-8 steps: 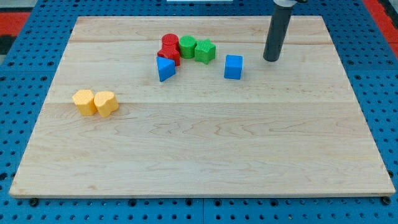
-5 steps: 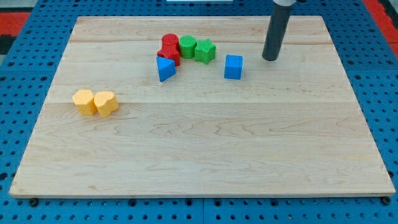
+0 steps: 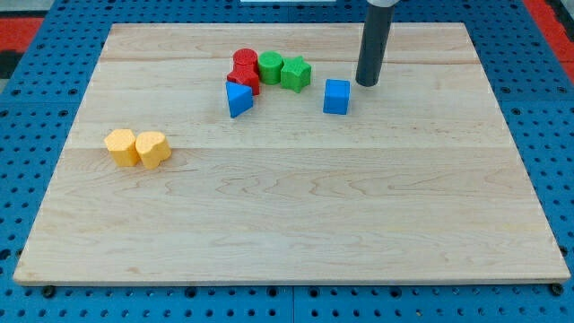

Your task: Push the blue cube to the right bottom of the blue triangle

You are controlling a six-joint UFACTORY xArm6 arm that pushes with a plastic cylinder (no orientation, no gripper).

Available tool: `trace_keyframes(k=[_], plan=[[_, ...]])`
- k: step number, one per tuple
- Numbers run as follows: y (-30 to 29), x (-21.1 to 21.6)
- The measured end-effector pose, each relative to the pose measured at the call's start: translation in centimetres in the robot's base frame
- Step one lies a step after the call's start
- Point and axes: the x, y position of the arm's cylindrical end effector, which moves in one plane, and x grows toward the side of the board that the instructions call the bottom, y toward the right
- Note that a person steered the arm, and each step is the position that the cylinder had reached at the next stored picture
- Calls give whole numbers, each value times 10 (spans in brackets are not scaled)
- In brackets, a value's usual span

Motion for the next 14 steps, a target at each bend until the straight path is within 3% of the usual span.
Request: trace_keyframes(k=[2,5,8,9,11,13,14], plan=[[-36,9],[-34,14],[-44,53],[-83,67],[-60,94],[-140,100],[-141,103]])
